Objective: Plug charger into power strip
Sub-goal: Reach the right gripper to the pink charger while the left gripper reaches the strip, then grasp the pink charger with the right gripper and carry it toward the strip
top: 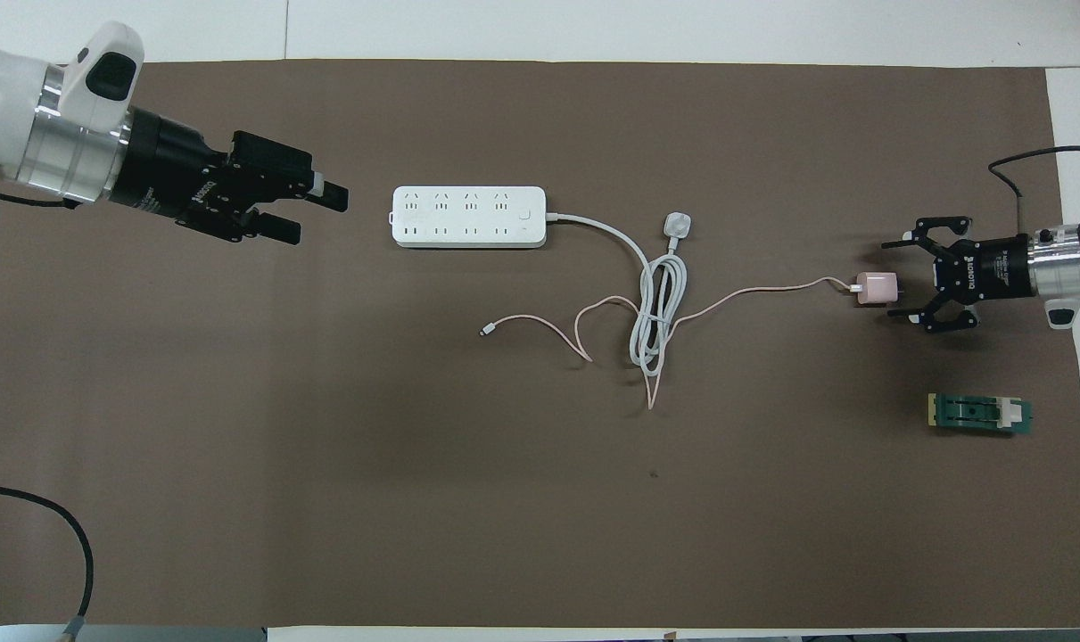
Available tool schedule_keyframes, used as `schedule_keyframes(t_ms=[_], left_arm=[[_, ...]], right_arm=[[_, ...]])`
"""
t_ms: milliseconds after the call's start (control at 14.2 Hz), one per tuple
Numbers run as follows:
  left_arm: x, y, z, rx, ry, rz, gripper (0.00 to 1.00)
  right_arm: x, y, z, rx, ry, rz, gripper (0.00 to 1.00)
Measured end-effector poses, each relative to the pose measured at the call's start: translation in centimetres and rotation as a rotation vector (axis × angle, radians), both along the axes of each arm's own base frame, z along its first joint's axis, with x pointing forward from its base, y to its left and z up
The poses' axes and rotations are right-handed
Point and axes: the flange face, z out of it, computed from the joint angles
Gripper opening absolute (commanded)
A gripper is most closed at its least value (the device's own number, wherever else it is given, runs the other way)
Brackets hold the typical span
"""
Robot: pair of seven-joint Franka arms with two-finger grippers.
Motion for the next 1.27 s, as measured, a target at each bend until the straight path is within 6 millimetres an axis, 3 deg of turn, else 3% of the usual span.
schedule_keyframes(t_ms=[211, 352, 493, 564, 987, 1128, 1269], left_arm=[[1.8, 0.5, -2.8, -0.183, 0.015, 0.028, 1.0], [2.8, 0.4, -5.4, -0.335, -0.032, 0.026, 1.0], [2.6, -0.4, -9.4, -0.482, -0.096, 0.023, 1.0], [2.1, -1.2, -11.4, -0.537, -0.118, 0.023, 1.0], [-3.4, -7.3, -20.5, -0.704, -0.105, 0.06, 1.0], [-4.8, -8.5, -22.2, -0.718, -0.107, 0.057, 1.0], [-5.3, -9.5, -22.9, -0.719, -0.103, 0.052, 1.0]], right_arm=[[-0.2, 0.1, -0.9, 0.005, -0.003, 0.009, 0.97], [-0.3, 0.1, -0.9, 0.008, -0.005, 0.011, 0.84], [-0.3, 0.1, -0.9, 0.009, -0.006, 0.013, 0.32], [-0.3, 0.1, -0.9, 0.009, -0.008, 0.016, 0.0], [-0.3, 0.3, -0.9, 0.005, -0.031, 0.031, 0.0], [0.1, 1.0, -0.7, -0.002, -0.038, 0.041, 0.0], [1.1, 3.0, -0.2, -0.005, -0.035, 0.062, 0.0]])
